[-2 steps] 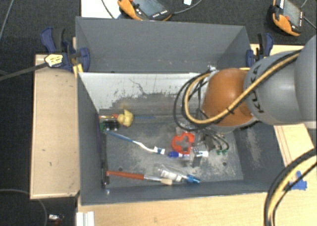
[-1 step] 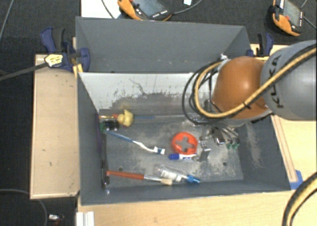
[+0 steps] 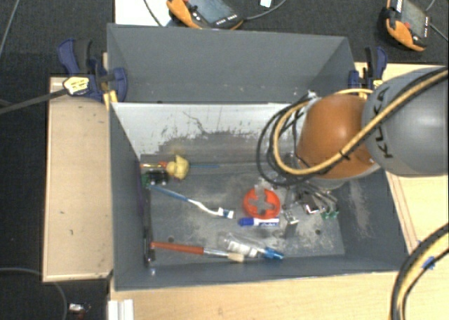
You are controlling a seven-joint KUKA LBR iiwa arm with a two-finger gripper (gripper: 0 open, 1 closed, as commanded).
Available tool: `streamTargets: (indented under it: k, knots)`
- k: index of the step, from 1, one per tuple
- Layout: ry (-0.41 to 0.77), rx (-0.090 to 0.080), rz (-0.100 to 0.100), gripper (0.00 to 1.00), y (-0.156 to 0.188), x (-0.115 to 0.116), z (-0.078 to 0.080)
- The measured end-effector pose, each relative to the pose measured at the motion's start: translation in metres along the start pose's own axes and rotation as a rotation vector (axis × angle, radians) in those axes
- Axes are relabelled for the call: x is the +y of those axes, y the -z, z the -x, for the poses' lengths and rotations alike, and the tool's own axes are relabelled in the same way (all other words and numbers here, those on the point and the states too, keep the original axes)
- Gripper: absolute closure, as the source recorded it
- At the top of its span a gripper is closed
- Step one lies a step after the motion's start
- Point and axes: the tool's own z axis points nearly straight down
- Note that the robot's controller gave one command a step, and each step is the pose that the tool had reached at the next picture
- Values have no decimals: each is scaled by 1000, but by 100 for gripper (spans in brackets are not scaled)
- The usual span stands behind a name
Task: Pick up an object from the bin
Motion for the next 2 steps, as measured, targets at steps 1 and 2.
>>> streamTargets:
  k: [1,2]
  knots:
    - [-230,-20,-1,0,-29,6,-7]
    - [-191,-8,0,100,-28,0,4]
